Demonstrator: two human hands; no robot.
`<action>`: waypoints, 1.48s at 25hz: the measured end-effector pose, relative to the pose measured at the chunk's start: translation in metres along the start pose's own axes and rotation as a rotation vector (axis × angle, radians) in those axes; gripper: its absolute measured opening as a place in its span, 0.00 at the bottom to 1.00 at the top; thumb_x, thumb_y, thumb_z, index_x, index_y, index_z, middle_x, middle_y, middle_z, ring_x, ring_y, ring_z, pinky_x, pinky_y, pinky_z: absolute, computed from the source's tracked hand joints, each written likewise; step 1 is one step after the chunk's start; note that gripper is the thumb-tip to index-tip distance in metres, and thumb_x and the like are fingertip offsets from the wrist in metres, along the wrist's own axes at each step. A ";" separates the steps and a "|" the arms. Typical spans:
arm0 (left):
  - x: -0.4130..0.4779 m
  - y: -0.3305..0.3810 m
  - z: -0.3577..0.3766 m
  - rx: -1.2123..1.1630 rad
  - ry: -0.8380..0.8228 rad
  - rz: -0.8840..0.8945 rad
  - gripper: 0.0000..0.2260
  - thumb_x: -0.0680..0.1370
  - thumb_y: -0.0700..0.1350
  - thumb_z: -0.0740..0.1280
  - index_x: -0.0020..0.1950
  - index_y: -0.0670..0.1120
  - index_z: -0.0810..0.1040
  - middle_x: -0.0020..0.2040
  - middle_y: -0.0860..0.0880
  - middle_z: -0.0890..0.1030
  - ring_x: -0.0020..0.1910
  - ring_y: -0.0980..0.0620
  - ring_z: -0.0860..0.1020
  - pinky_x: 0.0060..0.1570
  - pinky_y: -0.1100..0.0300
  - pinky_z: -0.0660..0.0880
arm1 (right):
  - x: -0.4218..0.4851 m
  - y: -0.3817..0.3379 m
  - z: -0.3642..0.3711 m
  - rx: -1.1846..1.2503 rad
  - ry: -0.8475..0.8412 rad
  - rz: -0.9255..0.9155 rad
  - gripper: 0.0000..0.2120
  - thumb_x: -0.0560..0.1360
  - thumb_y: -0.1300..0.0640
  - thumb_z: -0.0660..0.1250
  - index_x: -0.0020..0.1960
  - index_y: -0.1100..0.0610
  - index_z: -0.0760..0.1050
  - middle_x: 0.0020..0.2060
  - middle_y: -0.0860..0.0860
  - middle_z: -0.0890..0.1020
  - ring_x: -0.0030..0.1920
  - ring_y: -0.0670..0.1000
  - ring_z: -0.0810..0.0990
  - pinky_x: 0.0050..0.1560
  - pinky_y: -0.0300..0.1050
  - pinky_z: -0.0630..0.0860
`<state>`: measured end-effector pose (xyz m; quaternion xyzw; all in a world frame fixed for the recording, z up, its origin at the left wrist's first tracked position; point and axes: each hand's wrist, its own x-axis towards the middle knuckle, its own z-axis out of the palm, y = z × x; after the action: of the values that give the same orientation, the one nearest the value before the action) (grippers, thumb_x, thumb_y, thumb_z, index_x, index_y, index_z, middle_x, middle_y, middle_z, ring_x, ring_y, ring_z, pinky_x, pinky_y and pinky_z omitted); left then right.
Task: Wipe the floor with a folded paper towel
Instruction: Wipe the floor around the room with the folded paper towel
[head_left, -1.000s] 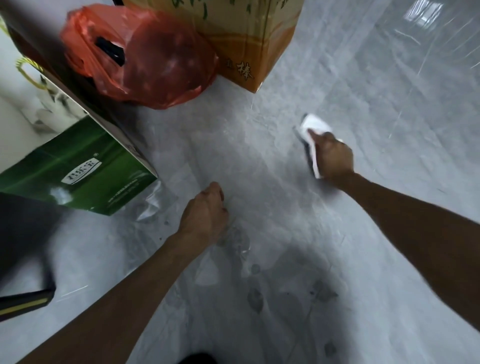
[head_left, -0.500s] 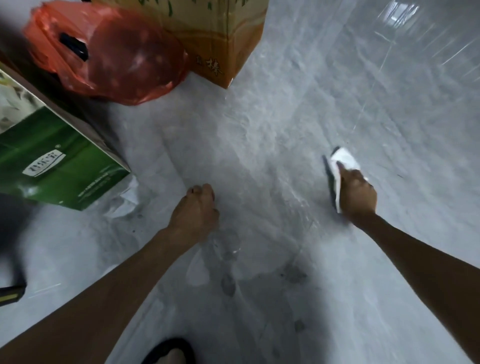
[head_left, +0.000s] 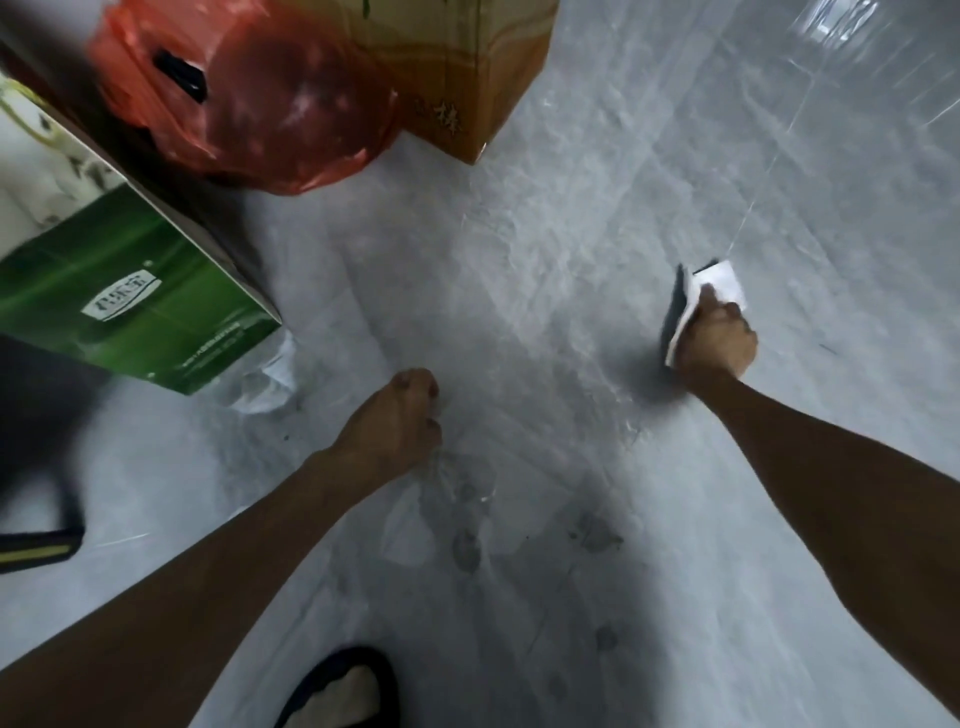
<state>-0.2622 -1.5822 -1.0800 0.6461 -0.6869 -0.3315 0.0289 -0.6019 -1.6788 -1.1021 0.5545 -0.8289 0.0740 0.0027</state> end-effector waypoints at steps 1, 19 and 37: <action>-0.001 -0.002 -0.001 0.009 -0.015 -0.002 0.15 0.74 0.40 0.66 0.60 0.40 0.71 0.57 0.39 0.77 0.53 0.40 0.78 0.43 0.61 0.65 | -0.008 -0.023 0.003 0.005 -0.031 0.069 0.15 0.80 0.61 0.57 0.64 0.63 0.73 0.50 0.67 0.80 0.47 0.65 0.81 0.50 0.57 0.77; -0.098 -0.002 -0.060 0.111 -0.126 -0.089 0.16 0.76 0.42 0.66 0.64 0.43 0.71 0.53 0.40 0.80 0.51 0.44 0.78 0.51 0.56 0.73 | -0.231 -0.108 0.032 0.074 -0.506 -1.227 0.26 0.76 0.62 0.60 0.74 0.56 0.65 0.57 0.62 0.78 0.53 0.63 0.79 0.50 0.57 0.74; -0.190 -0.126 0.014 0.048 0.385 -0.314 0.10 0.77 0.43 0.62 0.57 0.41 0.70 0.53 0.42 0.78 0.49 0.42 0.78 0.41 0.58 0.66 | -0.321 -0.215 0.041 0.243 -0.191 -1.376 0.18 0.71 0.63 0.72 0.60 0.57 0.80 0.38 0.57 0.82 0.34 0.57 0.81 0.32 0.47 0.75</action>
<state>-0.1285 -1.3973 -1.0789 0.7967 -0.5676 -0.1861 0.0921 -0.2771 -1.4698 -1.1449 0.9533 -0.2724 0.0987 -0.0858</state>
